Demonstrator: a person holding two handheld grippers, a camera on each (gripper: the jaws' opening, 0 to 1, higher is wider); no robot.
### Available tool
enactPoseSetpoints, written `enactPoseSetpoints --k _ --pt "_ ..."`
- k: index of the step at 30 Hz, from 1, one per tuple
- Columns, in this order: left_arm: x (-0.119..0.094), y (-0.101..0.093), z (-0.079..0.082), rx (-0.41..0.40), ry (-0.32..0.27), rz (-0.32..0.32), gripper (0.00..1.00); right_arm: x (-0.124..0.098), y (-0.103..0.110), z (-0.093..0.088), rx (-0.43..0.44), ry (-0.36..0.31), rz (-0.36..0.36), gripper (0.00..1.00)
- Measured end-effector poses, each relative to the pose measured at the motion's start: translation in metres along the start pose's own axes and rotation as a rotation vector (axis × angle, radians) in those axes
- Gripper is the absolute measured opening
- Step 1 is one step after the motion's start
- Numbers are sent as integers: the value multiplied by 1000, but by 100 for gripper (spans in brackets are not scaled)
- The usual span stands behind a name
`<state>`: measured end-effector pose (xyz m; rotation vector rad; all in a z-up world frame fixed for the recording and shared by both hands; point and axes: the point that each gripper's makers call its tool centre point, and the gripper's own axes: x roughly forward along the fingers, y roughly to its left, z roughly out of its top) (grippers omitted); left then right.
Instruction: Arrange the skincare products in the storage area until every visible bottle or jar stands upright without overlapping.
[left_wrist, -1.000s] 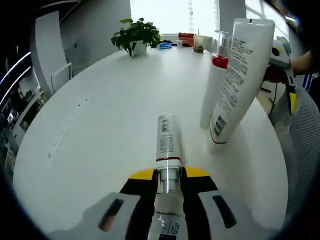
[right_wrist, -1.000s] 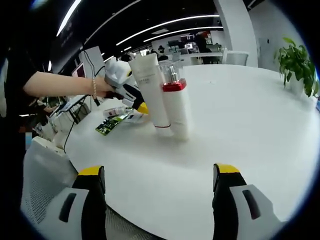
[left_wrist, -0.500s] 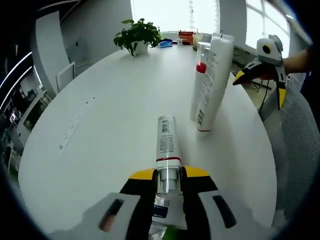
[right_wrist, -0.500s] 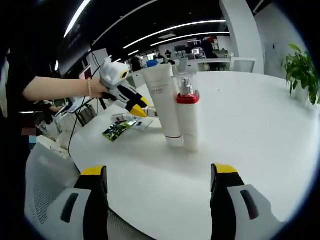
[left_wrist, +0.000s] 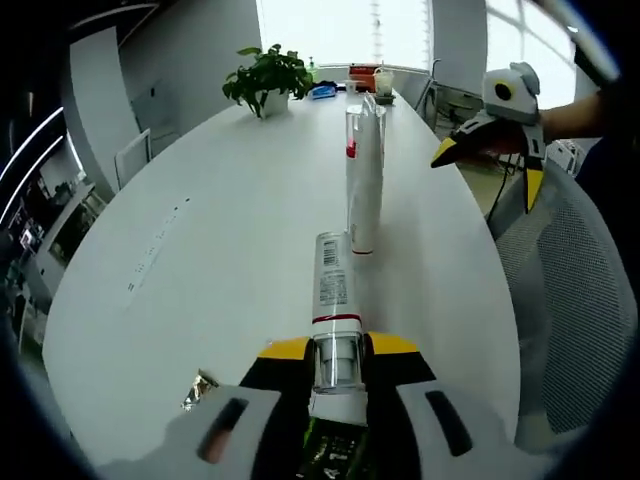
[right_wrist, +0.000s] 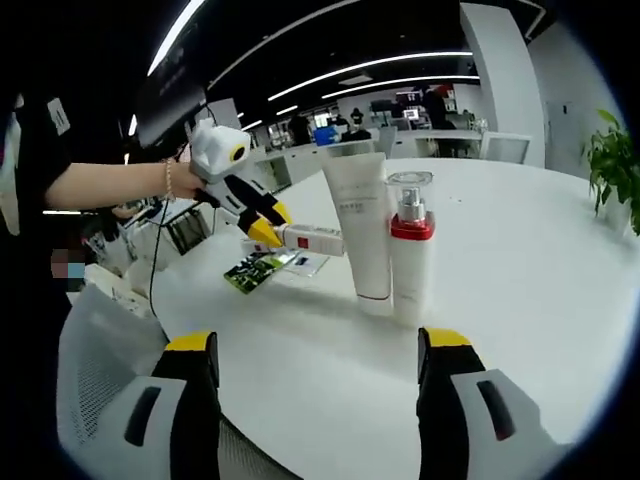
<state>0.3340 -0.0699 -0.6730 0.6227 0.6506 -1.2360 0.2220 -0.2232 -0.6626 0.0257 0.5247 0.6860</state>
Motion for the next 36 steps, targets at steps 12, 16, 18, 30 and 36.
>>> enactPoseSetpoints --k 12,16,18,30,36 --pt "-25 -41 13 43 -14 -40 24 12 30 19 -108 1 112 74" --pt "-30 -58 15 57 0 -63 24 14 39 26 -168 14 156 71" --pt "-31 -66 15 65 8 -75 24 13 44 29 -178 15 180 65" --pt "-39 -111 15 101 39 -125 24 19 77 36 -321 60 324 53" --pt "-37 -132 15 110 58 -150 24 24 96 25 -457 148 433 37"
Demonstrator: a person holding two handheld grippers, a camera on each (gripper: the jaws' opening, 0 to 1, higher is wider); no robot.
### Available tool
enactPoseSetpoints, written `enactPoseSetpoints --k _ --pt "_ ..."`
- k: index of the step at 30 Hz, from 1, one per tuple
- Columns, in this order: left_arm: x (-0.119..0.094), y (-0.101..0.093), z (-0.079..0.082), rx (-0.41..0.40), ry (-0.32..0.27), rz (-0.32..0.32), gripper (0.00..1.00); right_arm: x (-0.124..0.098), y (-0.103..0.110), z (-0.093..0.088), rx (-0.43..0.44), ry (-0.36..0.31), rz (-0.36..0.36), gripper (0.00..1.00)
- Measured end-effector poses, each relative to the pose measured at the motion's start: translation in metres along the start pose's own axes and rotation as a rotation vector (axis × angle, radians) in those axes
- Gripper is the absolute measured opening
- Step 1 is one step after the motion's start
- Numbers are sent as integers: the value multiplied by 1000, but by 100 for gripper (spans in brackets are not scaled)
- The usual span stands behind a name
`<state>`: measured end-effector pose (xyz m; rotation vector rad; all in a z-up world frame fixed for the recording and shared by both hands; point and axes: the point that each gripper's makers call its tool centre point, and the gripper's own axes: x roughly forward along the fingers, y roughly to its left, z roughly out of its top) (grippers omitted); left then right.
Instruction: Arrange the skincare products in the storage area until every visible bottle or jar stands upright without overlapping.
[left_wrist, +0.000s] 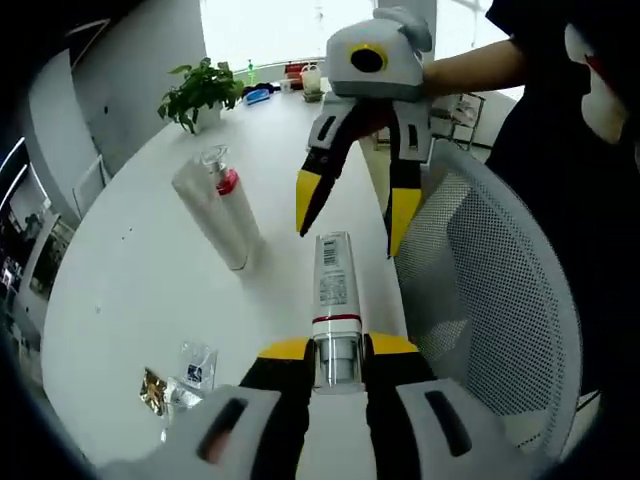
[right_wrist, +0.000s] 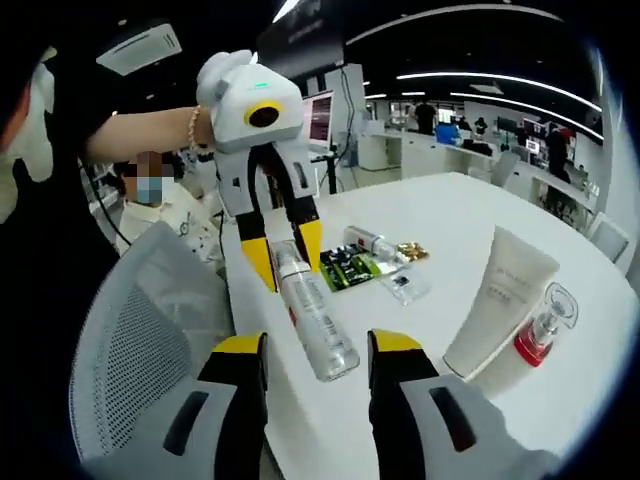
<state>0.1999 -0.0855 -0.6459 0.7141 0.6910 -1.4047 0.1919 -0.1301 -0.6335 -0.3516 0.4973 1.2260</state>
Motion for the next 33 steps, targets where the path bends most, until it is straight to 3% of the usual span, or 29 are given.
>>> enactPoseSetpoints --k 6,14,17,21,24,25,28,33 --pt "1 -12 1 0 10 -13 24 11 17 -10 -106 102 102 35" --pt "-4 -25 12 -14 -6 -40 25 23 24 -20 -209 183 137 23" --pt "-5 -23 12 -8 -10 -36 24 22 26 -21 -228 172 140 22" --pt "-7 -24 17 -7 -39 -31 25 18 24 -20 -190 141 126 21" --pt "-9 -20 22 -32 -88 -27 25 15 22 -18 -146 106 120 21" --pt "-9 -20 31 -48 -142 -24 26 14 25 -16 -128 90 126 20" --pt "-15 -13 35 -113 -214 -13 28 12 23 -14 -75 53 123 20" --pt "-24 2 44 -217 -336 51 30 4 17 -8 43 -30 90 20"
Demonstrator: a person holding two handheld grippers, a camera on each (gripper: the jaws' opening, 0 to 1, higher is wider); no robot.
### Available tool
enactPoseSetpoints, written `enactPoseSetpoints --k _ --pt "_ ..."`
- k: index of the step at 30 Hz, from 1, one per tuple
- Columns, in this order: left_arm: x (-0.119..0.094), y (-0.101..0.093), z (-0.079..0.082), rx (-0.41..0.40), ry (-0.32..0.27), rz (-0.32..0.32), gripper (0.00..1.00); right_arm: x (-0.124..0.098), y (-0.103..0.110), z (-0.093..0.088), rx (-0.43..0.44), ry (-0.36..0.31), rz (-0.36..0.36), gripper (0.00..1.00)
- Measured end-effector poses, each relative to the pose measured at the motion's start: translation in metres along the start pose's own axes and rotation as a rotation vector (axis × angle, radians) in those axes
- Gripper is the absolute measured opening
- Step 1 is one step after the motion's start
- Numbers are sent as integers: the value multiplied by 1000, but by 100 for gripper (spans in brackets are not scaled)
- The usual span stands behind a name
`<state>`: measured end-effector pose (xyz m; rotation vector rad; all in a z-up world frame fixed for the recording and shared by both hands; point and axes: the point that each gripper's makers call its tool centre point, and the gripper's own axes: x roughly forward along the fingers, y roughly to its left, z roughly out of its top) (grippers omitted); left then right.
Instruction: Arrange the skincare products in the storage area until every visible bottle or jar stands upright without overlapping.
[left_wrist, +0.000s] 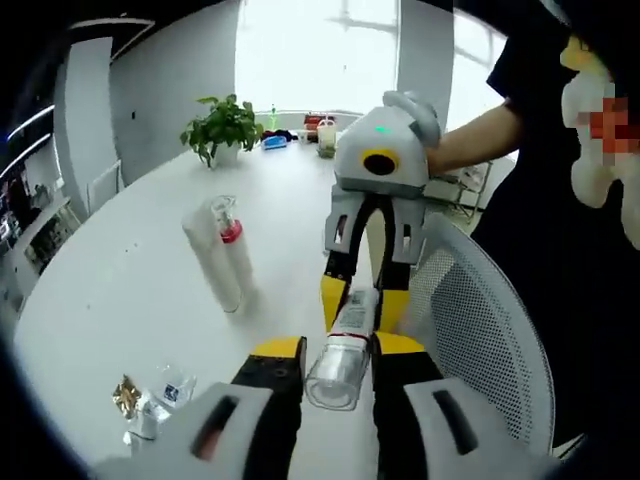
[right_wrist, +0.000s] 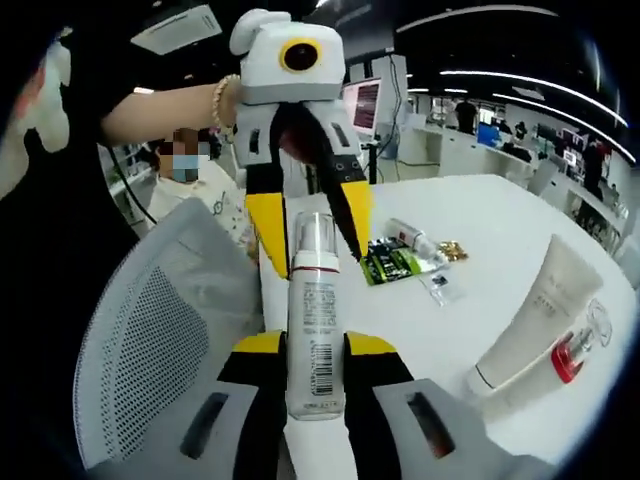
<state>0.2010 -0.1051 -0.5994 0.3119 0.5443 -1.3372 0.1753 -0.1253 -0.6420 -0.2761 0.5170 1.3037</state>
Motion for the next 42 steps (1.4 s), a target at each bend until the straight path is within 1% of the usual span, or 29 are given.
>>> enactPoseSetpoints --k 1,2,3,4,5,6,7,8,10,11,12,14,15,17,18,20,22,24,27,28,30,33,34,35,37,38,39,40,42 --pt "-2 3 5 -38 -35 14 30 -2 0 2 29 -28 -7 20" --pt "-5 4 11 -78 -89 20 30 -5 -1 4 63 -57 -13 20" --pt "-2 -1 19 -106 -120 19 30 -6 -2 5 84 -75 -20 20" --pt "-3 0 25 -148 -166 26 31 -8 -3 7 119 -102 -28 20" --pt "-4 1 26 -160 -181 26 32 -10 -3 9 142 -123 -33 20" --pt "-7 2 29 -193 -221 28 32 -11 -4 11 165 -145 -36 20" --pt "-8 1 31 -218 -243 26 32 -13 -4 14 189 -171 -38 20" --pt "-9 -1 35 -255 -280 19 32 -15 -4 17 211 -196 -39 20" --pt "-11 -1 41 -300 -337 18 34 -19 -6 24 270 -262 -43 20" --pt "-13 -3 44 -336 -371 9 35 -22 -6 29 304 -305 -42 20" --pt "-14 -4 48 -358 -399 1 35 -24 -6 32 326 -332 -34 20" --pt "-16 -5 55 -394 -457 -12 36 -26 -7 36 347 -369 -38 20" --pt "-18 -5 58 -412 -484 -14 36 -26 -6 37 353 -376 -30 21" --pt "-18 -5 61 -426 -508 -17 35 -28 -5 44 388 -428 -21 21" --pt "-17 -7 61 -430 -508 -24 34 -30 -4 49 413 -467 -11 21" --pt "-14 -10 60 -439 -504 -28 32 -33 -5 57 443 -521 0 21" --pt "-11 -13 60 -443 -493 -30 31 -34 -4 62 457 -549 9 21" --pt "-10 -16 61 -451 -496 -38 29 -35 -3 65 470 -567 17 21" --pt "-12 -16 69 -468 -539 -42 25 -35 -4 69 494 -596 22 21" --pt "-13 -15 72 -475 -557 -38 24 -35 -3 70 499 -601 21 21" --pt "-14 -11 72 -479 -566 -15 22 -36 -3 74 532 -639 33 21" --pt "-16 -9 76 -496 -580 -7 21 -35 -3 74 538 -640 27 21" --pt "-16 -11 78 -504 -573 -19 21 -34 -2 74 532 -632 26 21" --pt "-16 -12 80 -500 -567 -20 20 -32 0 72 511 -608 23 22" --pt "-13 -17 76 -466 -509 -26 20 -30 1 69 476 -564 4 22" --pt "-12 -16 75 -422 -477 -3 20 -30 1 67 466 -553 -2 23" --pt "-10 -16 74 -401 -452 1 20 -29 0 62 438 -517 -24 23" --pt "-8 -18 73 -368 -425 0 20 -29 0 61 419 -503 -30 23" --pt "-6 -19 73 -319 -391 5 20 -30 -1 59 380 -478 -47 23"
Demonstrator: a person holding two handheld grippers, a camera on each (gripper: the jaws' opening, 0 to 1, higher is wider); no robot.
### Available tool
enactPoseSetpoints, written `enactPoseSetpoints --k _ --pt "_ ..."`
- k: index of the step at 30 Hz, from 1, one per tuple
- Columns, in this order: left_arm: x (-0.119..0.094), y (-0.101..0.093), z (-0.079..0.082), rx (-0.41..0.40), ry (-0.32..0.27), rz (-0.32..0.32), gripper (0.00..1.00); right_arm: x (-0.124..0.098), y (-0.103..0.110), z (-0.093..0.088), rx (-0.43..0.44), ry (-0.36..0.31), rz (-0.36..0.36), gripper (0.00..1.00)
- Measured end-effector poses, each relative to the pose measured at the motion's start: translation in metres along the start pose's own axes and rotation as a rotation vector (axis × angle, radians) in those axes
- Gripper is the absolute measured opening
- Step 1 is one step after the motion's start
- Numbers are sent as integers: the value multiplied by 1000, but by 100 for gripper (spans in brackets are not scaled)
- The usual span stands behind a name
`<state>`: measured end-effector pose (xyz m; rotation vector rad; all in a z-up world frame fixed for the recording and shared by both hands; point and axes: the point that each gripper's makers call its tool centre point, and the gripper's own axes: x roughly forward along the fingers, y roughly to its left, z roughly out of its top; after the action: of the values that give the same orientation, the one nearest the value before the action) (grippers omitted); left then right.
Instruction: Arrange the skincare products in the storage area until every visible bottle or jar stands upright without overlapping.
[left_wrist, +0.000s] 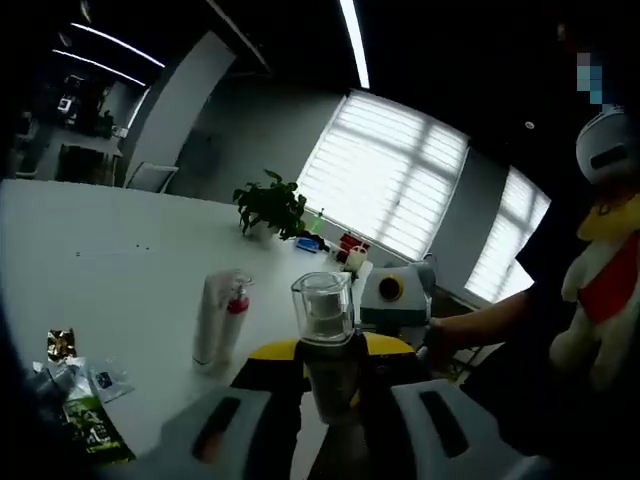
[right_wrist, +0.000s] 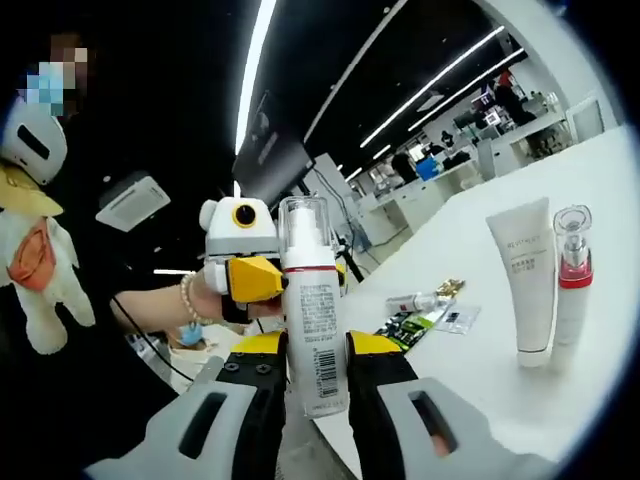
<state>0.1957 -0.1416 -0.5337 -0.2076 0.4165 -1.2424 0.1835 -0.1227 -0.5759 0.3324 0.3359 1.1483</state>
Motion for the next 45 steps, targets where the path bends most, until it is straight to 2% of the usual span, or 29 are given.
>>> enactPoseSetpoints --k 5,7,13,19,24,29,33,45 --pt "5 -2 -2 137 72 2 18 -6 -6 -4 -100 72 -46 24" --pt "8 -6 -4 160 90 -16 18 -8 -5 -5 -129 96 -48 24" --pt "13 -12 -6 176 95 -56 18 -17 -6 -6 -180 124 -57 24" --pt "16 -26 -7 246 115 -146 18 -29 -7 -4 -222 154 -41 27" --pt "22 -31 -8 298 138 -197 18 -35 -7 -2 -291 203 -21 29" --pt "29 -32 -16 355 194 -228 18 -40 -9 -8 -362 274 -13 28" --pt "35 -27 -24 385 230 -223 18 -42 -9 -12 -380 301 -6 20" --pt "50 -27 -31 397 243 -246 18 -49 -21 -22 -363 332 -39 20"
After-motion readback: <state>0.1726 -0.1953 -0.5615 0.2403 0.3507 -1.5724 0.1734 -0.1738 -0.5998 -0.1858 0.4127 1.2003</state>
